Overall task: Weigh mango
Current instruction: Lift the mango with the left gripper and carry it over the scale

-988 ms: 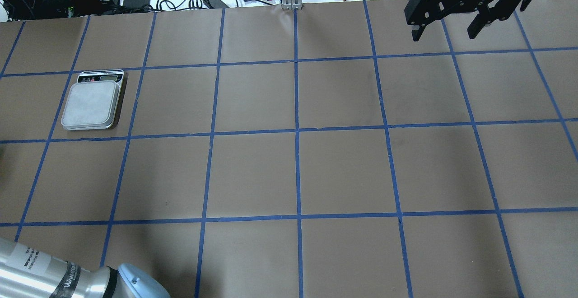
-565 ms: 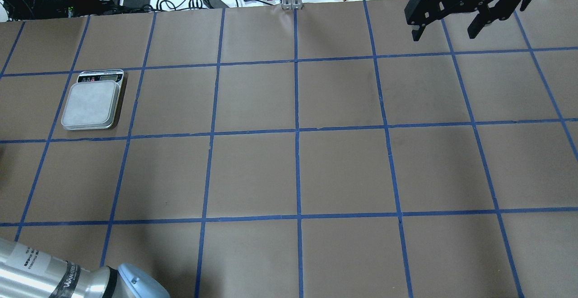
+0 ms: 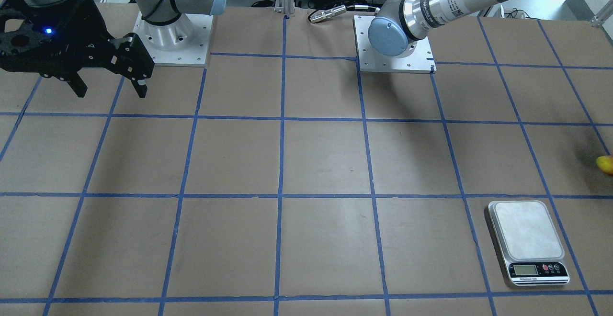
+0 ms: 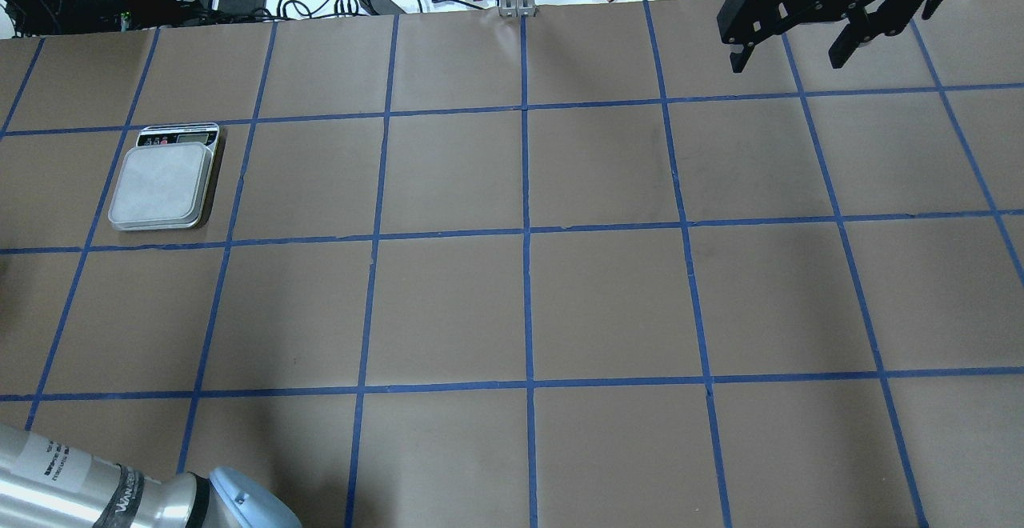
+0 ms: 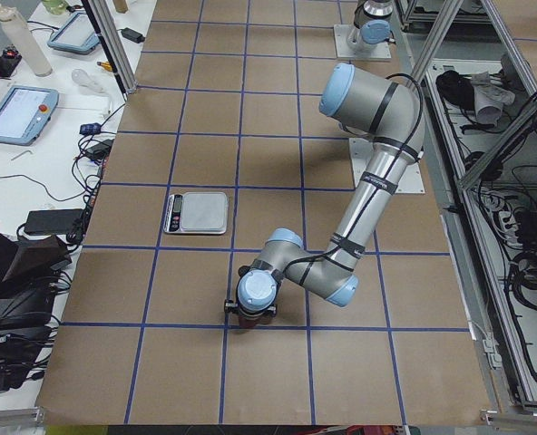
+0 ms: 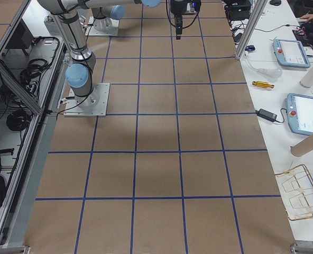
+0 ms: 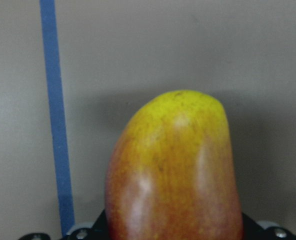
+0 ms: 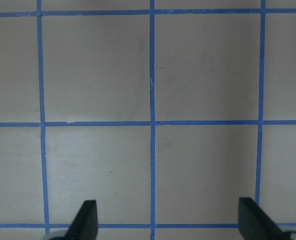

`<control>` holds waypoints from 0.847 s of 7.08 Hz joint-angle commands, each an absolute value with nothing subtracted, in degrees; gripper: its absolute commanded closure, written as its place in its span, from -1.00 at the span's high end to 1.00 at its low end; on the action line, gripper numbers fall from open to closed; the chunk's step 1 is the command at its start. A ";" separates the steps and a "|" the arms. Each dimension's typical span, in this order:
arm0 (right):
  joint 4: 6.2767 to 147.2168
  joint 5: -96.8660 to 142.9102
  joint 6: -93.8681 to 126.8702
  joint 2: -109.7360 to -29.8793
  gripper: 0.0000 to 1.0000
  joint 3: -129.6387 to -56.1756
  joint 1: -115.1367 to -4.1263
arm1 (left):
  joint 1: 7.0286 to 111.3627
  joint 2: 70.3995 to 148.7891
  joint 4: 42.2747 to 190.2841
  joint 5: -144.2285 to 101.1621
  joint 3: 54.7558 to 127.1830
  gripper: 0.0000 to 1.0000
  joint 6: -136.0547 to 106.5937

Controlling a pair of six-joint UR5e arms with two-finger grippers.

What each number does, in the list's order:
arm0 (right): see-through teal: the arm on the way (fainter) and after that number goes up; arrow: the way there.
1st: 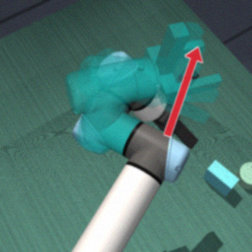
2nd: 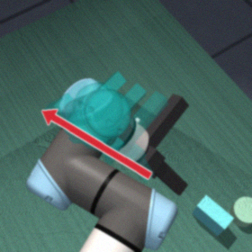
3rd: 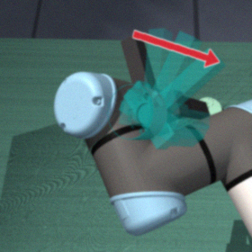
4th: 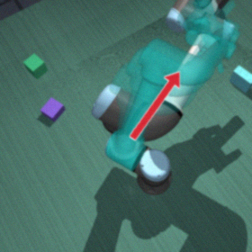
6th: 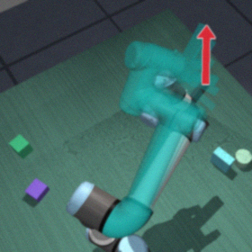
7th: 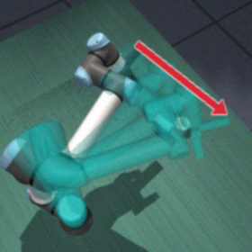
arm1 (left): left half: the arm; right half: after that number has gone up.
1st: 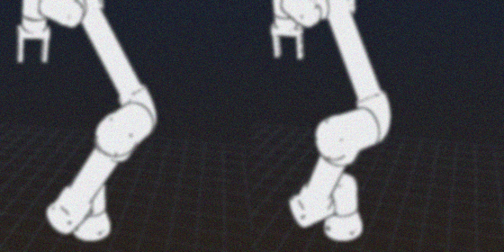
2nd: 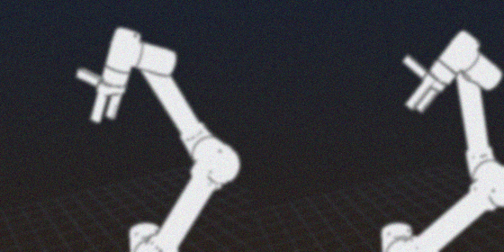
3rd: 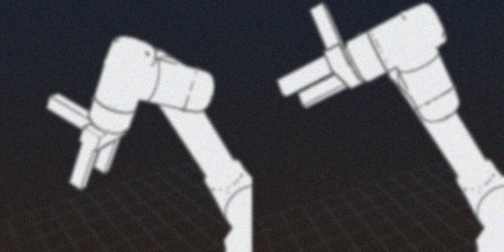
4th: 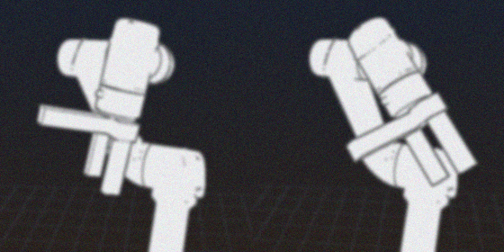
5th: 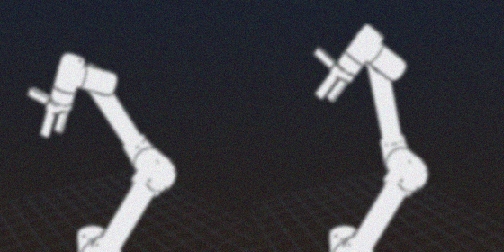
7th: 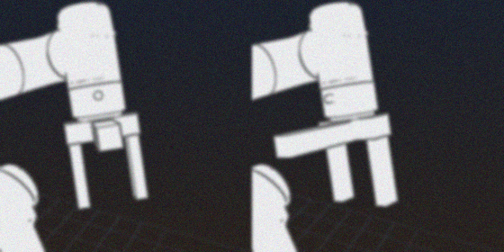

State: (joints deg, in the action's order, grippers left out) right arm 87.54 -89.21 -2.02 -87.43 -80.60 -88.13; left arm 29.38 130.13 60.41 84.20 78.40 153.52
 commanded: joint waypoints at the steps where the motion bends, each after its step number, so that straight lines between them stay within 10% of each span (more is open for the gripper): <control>1: 87.54 -89.12 -2.02 -87.45 1.00 -80.60 -88.15 | 32.32 127.10 60.82 84.20 78.75 -1.00 148.66; 6: 87.54 -89.12 -2.02 -87.36 1.00 -80.60 -88.15 | 49.98 123.75 63.98 84.20 79.19 -1.00 133.64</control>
State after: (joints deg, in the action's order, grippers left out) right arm 87.54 -89.12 -2.02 -87.40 -80.60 -88.15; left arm 45.95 124.13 63.68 84.23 79.09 138.37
